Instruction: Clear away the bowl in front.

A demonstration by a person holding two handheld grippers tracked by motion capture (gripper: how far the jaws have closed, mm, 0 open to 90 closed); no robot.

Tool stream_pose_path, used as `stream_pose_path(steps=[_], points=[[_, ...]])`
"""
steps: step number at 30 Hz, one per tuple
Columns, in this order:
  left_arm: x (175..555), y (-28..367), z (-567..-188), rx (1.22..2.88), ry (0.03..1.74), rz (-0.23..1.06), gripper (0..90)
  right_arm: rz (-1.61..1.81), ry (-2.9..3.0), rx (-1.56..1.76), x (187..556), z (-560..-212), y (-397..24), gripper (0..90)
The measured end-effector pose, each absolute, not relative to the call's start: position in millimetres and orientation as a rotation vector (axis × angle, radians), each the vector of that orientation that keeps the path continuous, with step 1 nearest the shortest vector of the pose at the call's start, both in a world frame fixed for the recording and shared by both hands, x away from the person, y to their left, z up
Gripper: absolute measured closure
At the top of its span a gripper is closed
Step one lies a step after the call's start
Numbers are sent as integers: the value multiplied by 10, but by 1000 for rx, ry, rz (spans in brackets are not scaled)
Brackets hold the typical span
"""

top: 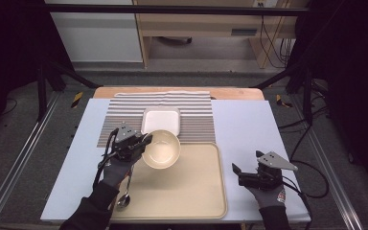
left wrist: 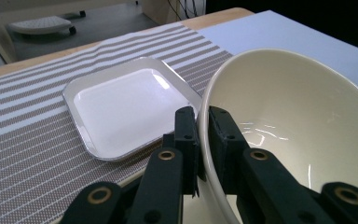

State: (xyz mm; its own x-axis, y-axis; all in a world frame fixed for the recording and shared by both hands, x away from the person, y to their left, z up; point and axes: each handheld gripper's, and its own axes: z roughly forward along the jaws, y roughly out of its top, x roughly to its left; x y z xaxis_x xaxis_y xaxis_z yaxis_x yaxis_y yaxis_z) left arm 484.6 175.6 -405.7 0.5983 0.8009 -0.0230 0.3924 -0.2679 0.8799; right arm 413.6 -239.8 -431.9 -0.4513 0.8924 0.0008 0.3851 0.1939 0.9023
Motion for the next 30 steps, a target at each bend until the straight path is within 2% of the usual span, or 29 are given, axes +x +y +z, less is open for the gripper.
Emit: stream_pose_path(steps=[17, 30], points=[[5006, 1597, -4357, 1990, 1018, 539, 817, 1217, 1942, 1191, 4141, -4333, -2386, 33], [5101, 1607, -4425, 1994, 1065, 560, 816, 1215, 1942, 1186, 4147, -4341, -2380, 33]])
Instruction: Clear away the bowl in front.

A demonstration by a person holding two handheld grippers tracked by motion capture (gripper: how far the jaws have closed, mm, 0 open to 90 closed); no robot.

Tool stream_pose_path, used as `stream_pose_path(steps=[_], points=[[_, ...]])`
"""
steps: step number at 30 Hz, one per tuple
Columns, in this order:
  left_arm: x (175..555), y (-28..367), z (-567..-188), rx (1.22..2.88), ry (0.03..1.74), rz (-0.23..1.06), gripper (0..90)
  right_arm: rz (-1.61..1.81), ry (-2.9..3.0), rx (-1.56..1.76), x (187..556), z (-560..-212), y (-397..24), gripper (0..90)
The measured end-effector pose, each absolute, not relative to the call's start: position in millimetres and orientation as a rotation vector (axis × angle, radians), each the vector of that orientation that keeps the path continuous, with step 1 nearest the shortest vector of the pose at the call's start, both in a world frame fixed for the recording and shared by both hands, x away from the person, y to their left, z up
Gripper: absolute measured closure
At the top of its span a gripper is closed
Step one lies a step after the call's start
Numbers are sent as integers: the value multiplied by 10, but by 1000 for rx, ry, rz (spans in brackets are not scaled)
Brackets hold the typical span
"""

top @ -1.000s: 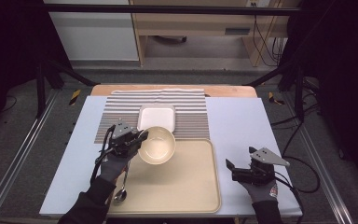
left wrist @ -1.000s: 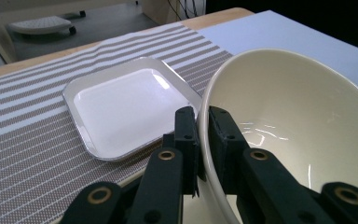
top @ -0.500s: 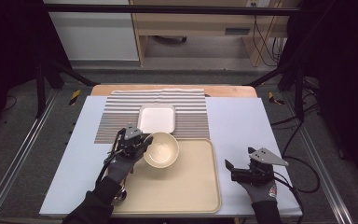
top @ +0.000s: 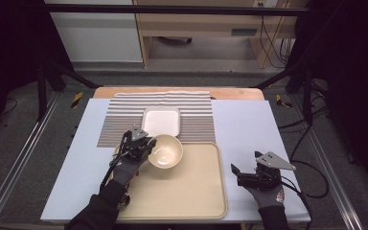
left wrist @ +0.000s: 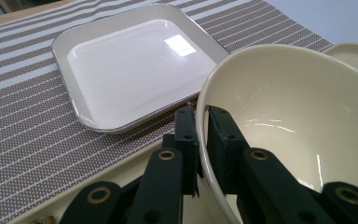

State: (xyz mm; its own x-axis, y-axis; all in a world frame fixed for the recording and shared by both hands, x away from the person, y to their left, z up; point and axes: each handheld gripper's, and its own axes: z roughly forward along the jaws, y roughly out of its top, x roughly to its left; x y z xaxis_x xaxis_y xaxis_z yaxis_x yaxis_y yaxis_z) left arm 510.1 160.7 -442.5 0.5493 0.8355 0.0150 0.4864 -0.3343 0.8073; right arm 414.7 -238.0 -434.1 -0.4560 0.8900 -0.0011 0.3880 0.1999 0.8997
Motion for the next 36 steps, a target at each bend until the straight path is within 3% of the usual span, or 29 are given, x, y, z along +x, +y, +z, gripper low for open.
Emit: stream_pose_path(steps=[14, 19, 26, 36], points=[[5132, 1630, -4472, 2043, 1100, 591, 787, 1216, 1941, 1188, 4143, -4338, -2380, 33], [5101, 1647, -4419, 2031, 1071, 582, 718, 1217, 1941, 1188, 4139, -4335, -2384, 32], [5032, 1751, -4225, 1954, 1017, 563, 553, 1222, 1933, 1189, 4133, -4324, -2392, 32], [4958, 1898, -3960, 1905, 956, 547, 439, 1227, 1929, 1191, 4132, -4315, -2400, 32]])
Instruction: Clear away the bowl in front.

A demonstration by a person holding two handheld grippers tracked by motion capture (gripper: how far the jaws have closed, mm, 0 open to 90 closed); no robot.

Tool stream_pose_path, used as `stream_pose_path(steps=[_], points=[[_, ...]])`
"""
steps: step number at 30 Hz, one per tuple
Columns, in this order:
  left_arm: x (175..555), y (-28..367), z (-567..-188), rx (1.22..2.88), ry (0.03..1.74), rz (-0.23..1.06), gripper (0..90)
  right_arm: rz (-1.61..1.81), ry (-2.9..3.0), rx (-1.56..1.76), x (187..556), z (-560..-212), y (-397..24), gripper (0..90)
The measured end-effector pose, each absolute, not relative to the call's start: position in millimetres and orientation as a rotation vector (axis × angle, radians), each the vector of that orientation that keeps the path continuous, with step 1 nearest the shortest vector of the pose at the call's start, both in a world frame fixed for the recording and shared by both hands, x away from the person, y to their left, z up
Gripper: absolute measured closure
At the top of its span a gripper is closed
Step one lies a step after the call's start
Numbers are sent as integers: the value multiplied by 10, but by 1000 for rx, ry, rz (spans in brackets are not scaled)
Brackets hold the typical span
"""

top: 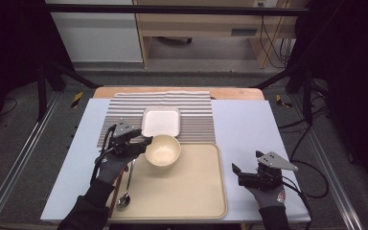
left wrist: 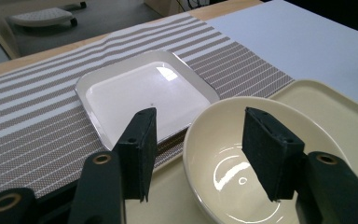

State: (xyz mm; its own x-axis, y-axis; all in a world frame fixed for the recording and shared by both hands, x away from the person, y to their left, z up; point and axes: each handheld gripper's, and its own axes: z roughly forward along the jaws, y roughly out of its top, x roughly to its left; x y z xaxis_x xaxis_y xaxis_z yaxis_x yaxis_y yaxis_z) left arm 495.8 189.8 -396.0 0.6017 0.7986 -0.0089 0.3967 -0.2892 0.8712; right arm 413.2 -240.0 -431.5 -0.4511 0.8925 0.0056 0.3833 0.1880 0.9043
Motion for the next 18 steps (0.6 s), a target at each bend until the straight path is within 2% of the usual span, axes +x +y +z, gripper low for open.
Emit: stream_pose_path(steps=[12, 18], points=[[5015, 2012, -3743, 1878, 943, 572, 316, 1227, 1921, 1191, 4133, -4299, -2403, 31], [5134, 2069, -3733, 1850, 955, 562, 307, 1222, 1919, 1192, 4138, -4299, -2406, 32]])
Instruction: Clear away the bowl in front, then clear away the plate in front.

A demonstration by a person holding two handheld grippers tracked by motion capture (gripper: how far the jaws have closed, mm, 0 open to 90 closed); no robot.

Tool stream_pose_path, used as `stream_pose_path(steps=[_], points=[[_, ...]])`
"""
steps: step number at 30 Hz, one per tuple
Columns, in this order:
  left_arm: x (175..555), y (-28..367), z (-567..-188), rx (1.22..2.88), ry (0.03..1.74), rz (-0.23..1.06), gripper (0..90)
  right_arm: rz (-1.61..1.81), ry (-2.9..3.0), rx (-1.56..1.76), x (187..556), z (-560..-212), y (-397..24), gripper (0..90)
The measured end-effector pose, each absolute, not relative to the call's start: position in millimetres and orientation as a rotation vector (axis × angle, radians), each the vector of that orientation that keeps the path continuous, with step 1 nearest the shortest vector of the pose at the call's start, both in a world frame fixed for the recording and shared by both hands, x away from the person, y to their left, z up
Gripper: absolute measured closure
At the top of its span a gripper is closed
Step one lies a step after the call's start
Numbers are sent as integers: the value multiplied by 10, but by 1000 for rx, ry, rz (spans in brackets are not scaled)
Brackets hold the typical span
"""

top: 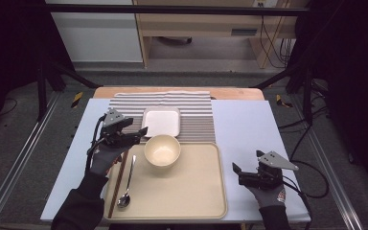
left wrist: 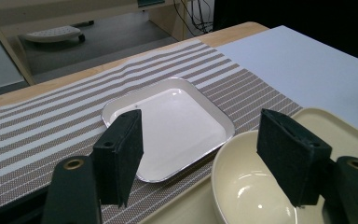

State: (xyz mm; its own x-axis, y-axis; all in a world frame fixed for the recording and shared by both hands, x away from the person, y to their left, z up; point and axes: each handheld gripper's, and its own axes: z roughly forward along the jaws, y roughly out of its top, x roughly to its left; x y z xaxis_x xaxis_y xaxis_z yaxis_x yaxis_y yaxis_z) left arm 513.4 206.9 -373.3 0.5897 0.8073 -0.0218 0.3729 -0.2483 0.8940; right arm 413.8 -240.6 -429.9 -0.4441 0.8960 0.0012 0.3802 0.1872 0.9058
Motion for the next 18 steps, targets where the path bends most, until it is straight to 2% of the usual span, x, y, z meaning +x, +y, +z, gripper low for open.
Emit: stream_pose_path(steps=[18], points=[[5520, 2105, -3694, 1861, 1016, 601, 301, 1221, 1918, 1196, 4141, -4298, -2410, 31]])
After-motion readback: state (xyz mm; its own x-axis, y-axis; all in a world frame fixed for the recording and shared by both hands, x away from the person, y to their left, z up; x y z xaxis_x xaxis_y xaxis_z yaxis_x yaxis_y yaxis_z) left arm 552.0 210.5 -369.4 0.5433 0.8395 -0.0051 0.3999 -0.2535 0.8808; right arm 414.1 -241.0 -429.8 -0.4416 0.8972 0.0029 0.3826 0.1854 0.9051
